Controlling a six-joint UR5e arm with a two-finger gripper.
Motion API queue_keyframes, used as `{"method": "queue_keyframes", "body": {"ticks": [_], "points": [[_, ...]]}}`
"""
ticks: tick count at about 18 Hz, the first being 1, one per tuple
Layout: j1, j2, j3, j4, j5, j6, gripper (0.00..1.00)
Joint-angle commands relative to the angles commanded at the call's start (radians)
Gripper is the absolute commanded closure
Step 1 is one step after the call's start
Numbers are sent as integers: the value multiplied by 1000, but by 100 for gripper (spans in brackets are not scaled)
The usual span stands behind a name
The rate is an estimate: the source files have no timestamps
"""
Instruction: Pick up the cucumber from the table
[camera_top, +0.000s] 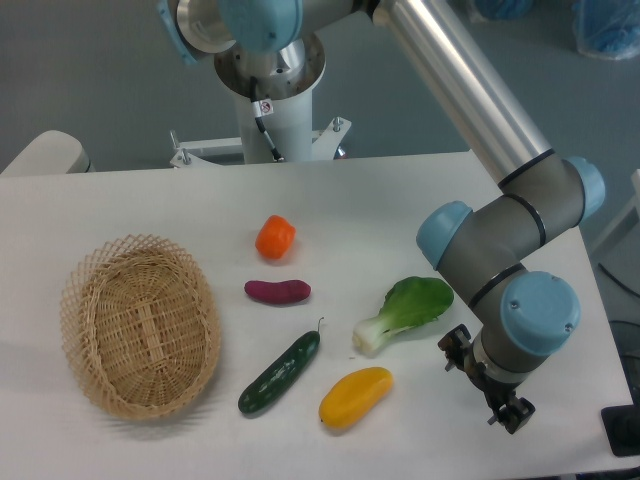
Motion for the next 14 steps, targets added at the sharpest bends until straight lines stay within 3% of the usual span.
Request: {"method": "queue_keyframes", "body": {"ticks": [11,14], "points": [[-1,12,-21,12,-21,-11,0],[-5,52,-80,8,-34,-12,0]]}}
